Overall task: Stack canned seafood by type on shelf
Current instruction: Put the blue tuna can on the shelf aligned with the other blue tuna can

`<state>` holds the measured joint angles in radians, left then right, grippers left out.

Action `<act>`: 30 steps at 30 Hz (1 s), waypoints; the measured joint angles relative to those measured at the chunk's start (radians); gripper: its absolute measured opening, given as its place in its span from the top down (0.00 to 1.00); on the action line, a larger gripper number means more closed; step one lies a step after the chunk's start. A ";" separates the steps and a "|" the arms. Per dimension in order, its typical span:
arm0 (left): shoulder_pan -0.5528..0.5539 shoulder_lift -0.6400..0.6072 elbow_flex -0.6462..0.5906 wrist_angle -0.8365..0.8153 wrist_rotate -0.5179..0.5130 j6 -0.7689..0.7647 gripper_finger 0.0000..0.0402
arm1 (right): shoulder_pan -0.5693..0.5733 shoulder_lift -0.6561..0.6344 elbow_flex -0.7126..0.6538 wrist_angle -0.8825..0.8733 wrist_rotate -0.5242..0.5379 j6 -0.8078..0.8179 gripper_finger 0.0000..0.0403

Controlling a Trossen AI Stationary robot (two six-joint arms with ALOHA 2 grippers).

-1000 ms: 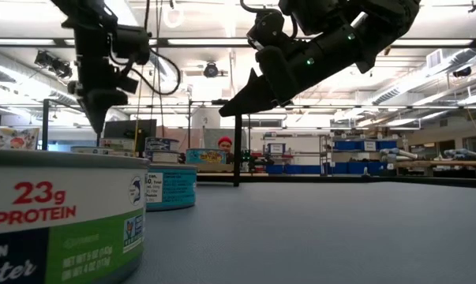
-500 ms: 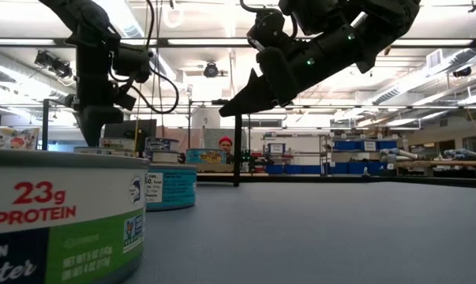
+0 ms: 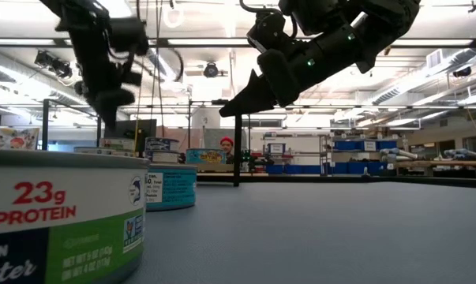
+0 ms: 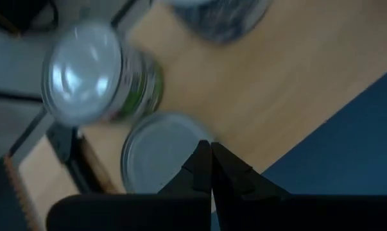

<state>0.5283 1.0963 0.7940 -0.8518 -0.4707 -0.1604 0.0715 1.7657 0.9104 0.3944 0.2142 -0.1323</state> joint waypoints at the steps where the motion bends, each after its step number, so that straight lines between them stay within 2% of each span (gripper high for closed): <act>1: -0.020 -0.016 0.000 0.016 -0.003 0.000 0.99 | 0.000 0.000 0.000 0.000 0.000 -0.001 0.98; 11: -0.242 -0.099 -0.011 0.240 -0.084 0.009 0.99 | -0.001 0.000 0.000 -0.008 0.000 0.030 0.95; 17: -0.341 -0.103 -0.131 0.467 -0.113 0.053 0.99 | -0.002 0.000 0.000 -0.009 0.000 0.034 0.94; 24: -0.455 -0.103 -0.257 0.596 -0.099 -0.009 0.99 | -0.001 0.000 0.000 -0.006 0.036 0.034 0.94; 30: -0.562 -0.103 -0.372 0.825 -0.095 0.008 0.99 | -0.003 0.000 0.000 -0.005 0.021 0.035 0.96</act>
<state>-0.0332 0.9936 0.4221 -0.0267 -0.5657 -0.1524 0.0689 1.7657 0.9104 0.3890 0.2351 -0.0976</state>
